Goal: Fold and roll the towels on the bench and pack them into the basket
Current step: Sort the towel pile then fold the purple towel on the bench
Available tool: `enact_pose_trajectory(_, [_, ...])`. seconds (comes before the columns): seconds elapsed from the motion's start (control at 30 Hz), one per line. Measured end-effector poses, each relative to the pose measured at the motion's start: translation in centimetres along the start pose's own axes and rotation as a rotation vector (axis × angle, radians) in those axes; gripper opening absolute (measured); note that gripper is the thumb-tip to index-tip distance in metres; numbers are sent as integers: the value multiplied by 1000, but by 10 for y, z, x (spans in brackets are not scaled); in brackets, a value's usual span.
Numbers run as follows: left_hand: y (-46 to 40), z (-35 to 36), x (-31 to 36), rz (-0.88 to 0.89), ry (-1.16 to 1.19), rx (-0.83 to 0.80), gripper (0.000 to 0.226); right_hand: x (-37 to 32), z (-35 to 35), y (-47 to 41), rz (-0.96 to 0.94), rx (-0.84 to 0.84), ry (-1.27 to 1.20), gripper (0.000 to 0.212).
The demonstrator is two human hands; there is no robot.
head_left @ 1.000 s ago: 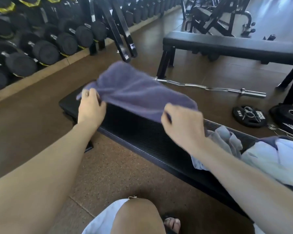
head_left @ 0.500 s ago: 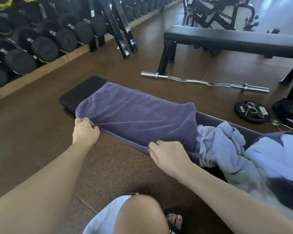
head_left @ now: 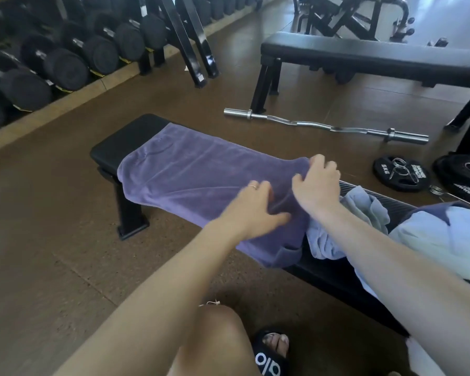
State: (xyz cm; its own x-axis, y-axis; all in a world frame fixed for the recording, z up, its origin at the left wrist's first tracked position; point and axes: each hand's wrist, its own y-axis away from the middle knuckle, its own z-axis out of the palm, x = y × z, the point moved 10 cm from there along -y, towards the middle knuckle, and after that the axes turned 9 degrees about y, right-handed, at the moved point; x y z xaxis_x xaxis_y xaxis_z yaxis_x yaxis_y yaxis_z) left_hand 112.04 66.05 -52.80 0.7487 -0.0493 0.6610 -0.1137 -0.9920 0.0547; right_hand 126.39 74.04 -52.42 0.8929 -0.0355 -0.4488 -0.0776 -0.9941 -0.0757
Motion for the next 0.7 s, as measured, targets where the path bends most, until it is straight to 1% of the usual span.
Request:
enact_pose_trajectory(0.07, [-6, 29, 13, -32, 68, -113, 53, 22, 12, -7, 136, -131, -37, 48])
enact_pose_trajectory(0.1, [-8, 39, 14, -56, 48, -145, 58, 29, 19, -8, 181, -192, -91, 50])
enact_pose_trajectory(0.17, [-9, 49, 11, -110, -67, -132, 67, 33, 27, -9, 213, -256, -163, 50])
enact_pose_trajectory(0.2, [-9, 50, 8, -130, -118, -102, 67, 33, 28, -10, 209, -273, -161, 48])
enact_pose_trajectory(0.27, [-8, 50, 7, -128, -169, -49, 56, 28, 32, -12, 175, -319, -143, 34])
enact_pose_trajectory(0.33, [-8, 49, 11, -100, -165, -33, 35, 19, 32, -15, 144, -329, -225, 17])
enact_pose_trajectory(0.37, [-8, 47, 12, -90, -131, -30, 25, 14, 30, -18, 124, -307, -299, 17])
enact_pose_trajectory(0.4, [-8, 44, 13, -89, -81, -27, 22, 8, 25, -19, 110, -273, -378, 19])
enact_pose_trajectory(0.43, [-8, 40, 12, -102, -22, -20, 25, 1, 22, -19, 97, -255, -481, 18])
enact_pose_trajectory(0.47, [-7, 36, 8, -135, 46, -10, 27, -6, 21, -15, 98, -286, -615, 12])
enact_pose_trajectory(0.53, [-5, 24, -5, -229, 186, 31, 24, -23, 34, 0, 172, -495, -873, 10])
enact_pose_trajectory(0.57, [-3, 16, -15, -275, 248, 77, 23, -29, 43, 9, 203, -613, -903, 15])
enact_pose_trajectory(0.6, [0, 6, -25, -320, 306, 141, 23, -31, 52, 16, 221, -687, -881, 19])
enact_pose_trajectory(0.63, [5, -4, -37, -358, 347, 214, 23, -29, 60, 17, 230, -700, -837, 19])
enact_pose_trajectory(0.67, [11, -13, -46, -391, 365, 283, 21, -26, 64, 15, 216, -659, -769, 19])
enact_pose_trajectory(0.7, [18, -20, -55, -419, 369, 329, 17, -22, 65, 10, 182, -588, -688, 23])
